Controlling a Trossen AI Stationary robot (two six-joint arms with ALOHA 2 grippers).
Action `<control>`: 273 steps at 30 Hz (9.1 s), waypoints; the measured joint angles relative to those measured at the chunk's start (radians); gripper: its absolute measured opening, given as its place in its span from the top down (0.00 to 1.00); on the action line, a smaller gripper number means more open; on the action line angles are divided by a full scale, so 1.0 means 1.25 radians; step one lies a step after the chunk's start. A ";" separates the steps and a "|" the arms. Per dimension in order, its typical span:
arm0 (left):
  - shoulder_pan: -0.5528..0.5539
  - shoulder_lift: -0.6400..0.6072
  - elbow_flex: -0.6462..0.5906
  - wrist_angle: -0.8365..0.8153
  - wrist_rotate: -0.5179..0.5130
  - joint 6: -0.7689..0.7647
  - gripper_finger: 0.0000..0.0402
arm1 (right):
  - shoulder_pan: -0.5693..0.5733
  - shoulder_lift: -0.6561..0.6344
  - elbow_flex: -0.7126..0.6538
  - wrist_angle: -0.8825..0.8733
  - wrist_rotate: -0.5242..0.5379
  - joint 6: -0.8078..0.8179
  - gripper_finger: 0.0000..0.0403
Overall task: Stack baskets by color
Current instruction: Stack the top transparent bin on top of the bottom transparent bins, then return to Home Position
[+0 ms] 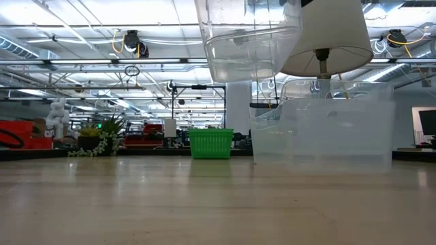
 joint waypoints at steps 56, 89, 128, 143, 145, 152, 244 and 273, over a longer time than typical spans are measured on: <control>0.157 -0.017 0.000 -0.040 0.115 0.683 0.60 | -0.011 -0.018 -0.038 -0.094 -0.130 -0.336 1.00; 0.182 0.023 -0.001 -0.059 0.216 0.732 0.99 | 0.003 -0.090 -0.044 -0.006 -0.083 0.389 0.45; 0.235 0.139 -0.001 0.117 0.195 1.143 0.99 | 0.252 -0.455 -0.221 -0.185 0.466 1.032 0.69; 0.220 0.154 0.026 0.115 0.216 1.018 0.99 | 0.252 -0.469 -0.252 -0.182 0.436 1.009 0.70; 0.221 0.153 0.026 0.106 0.232 0.996 0.99 | 0.252 -0.469 -0.254 -0.180 0.436 1.006 0.70; 0.222 0.154 0.026 0.098 0.247 0.973 0.99 | 0.252 -0.470 -0.254 -0.173 0.436 1.003 0.70; 0.175 0.150 0.020 -0.163 -0.021 0.164 0.89 | 0.119 -0.508 -0.653 0.332 0.182 0.812 0.97; 0.167 -0.307 -0.637 0.504 -0.077 -0.096 0.95 | -0.072 -0.452 -0.811 0.529 -0.359 0.819 1.00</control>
